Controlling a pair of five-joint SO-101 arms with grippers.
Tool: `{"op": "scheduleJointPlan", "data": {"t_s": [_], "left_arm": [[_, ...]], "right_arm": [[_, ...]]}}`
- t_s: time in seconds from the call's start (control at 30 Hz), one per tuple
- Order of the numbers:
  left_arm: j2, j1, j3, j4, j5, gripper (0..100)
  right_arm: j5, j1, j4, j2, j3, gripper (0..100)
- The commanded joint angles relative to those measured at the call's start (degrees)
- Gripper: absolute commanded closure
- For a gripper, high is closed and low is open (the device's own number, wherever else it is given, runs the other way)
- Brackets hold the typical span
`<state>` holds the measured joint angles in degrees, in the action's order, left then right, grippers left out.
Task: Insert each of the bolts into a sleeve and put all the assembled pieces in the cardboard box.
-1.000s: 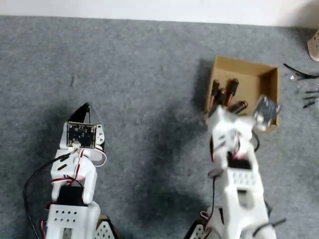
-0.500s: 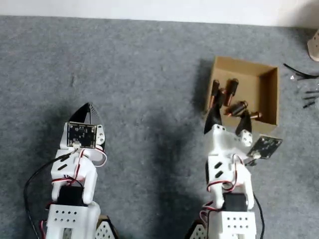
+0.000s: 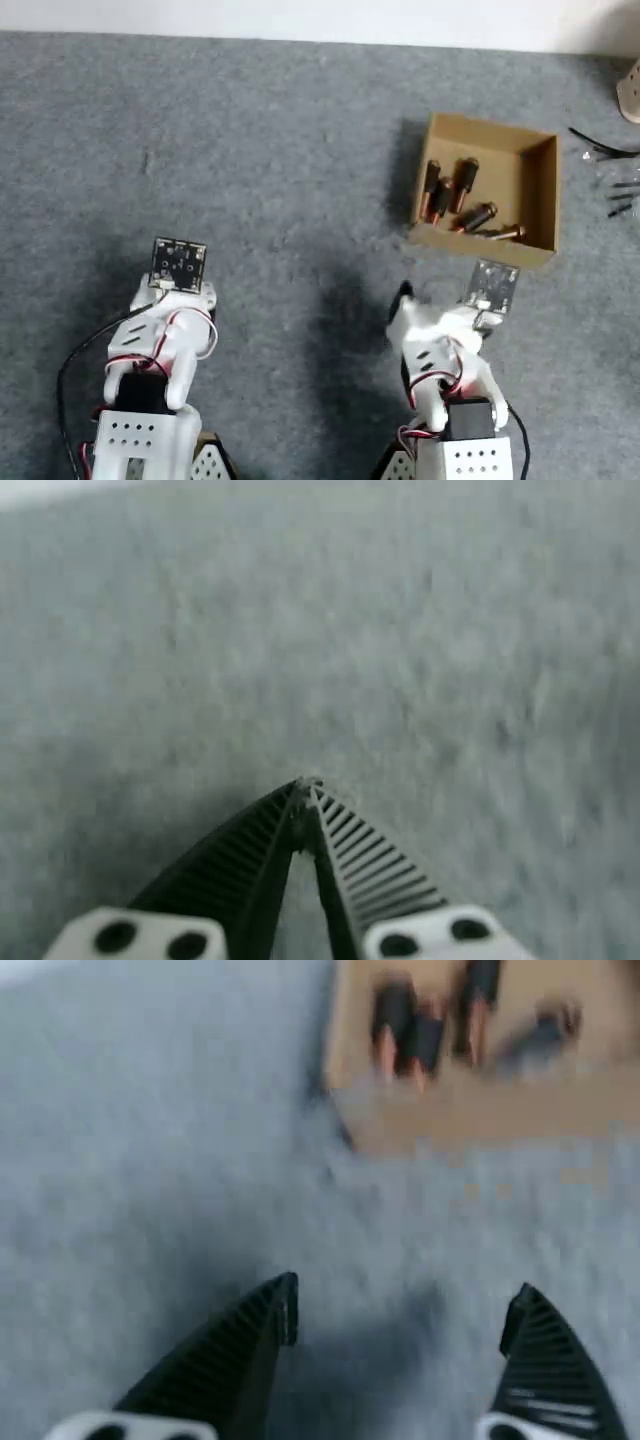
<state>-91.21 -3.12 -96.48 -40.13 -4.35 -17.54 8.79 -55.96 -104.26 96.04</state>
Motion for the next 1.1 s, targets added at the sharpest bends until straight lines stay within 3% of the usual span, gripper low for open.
{"op": "scheduleJointPlan", "data": {"t_s": [0.0, 0.13, 0.47, 1.07], "left_arm": [[-0.3, 1.0, -1.1, -9.1, -0.1, 99], [-0.3, 0.9, -1.1, -17.5, -0.1, 99], [-0.4, 0.9, 1.2, -28.7, -0.1, 99], [-0.4, 0.8, 1.3, -28.8, -0.1, 99]], "right_arm": [[1.0, -0.4, -14.5, -0.7, 9.0, 70.0], [1.0, -0.7, -15.3, -0.8, 9.0, 70.0], [0.9, -0.7, -15.3, -0.9, 9.0, 70.0], [0.9, -0.7, -15.3, -0.9, 9.0, 70.0]]}}
